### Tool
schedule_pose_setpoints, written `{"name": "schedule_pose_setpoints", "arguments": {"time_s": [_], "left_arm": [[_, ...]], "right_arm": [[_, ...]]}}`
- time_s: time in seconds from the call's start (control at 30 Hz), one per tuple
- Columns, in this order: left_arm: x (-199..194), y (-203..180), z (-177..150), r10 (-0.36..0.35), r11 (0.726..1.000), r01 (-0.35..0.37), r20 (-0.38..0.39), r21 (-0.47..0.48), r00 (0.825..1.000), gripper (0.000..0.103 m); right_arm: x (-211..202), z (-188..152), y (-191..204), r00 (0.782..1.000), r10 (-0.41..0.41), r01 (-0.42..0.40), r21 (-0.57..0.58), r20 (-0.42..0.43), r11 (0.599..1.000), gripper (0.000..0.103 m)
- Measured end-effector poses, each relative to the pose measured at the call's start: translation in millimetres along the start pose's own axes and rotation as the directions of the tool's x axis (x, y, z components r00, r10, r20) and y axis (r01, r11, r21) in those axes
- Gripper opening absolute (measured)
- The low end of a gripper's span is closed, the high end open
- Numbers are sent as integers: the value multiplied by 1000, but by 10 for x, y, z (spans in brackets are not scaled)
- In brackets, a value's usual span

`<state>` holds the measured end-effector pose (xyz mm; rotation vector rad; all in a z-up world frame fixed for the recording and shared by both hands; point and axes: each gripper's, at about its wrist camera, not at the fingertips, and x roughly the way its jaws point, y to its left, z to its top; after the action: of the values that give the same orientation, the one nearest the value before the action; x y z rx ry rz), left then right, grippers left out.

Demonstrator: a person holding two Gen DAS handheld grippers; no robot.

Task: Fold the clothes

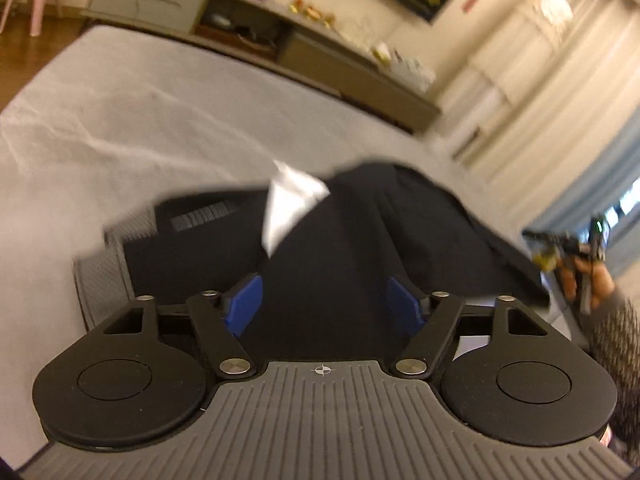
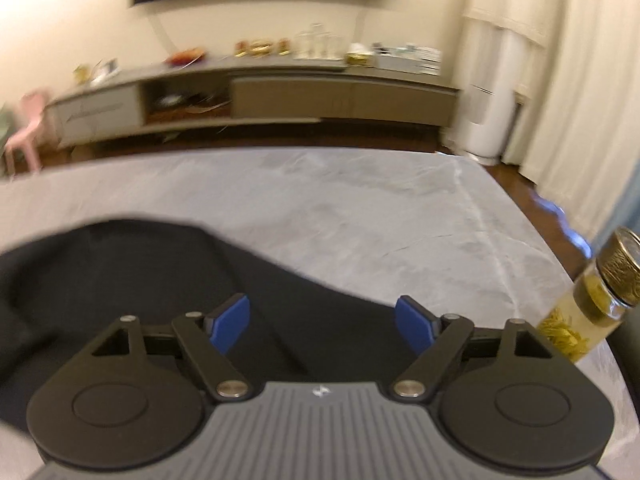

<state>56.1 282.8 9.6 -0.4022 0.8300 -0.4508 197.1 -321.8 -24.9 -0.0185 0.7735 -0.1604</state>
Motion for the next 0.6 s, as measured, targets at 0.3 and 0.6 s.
{"name": "schedule_pose_setpoints", "arguments": {"time_s": [0.3, 0.6], "left_arm": [[84, -722, -593, 257, 957, -222, -185, 188, 948, 80], [230, -797, -636, 237, 960, -210, -138, 185, 962, 6]], "right_arm": [[-296, -619, -310, 992, 61, -84, -219, -109, 972, 96], [2, -910, -545, 980, 62, -92, -154, -187, 984, 14]]}}
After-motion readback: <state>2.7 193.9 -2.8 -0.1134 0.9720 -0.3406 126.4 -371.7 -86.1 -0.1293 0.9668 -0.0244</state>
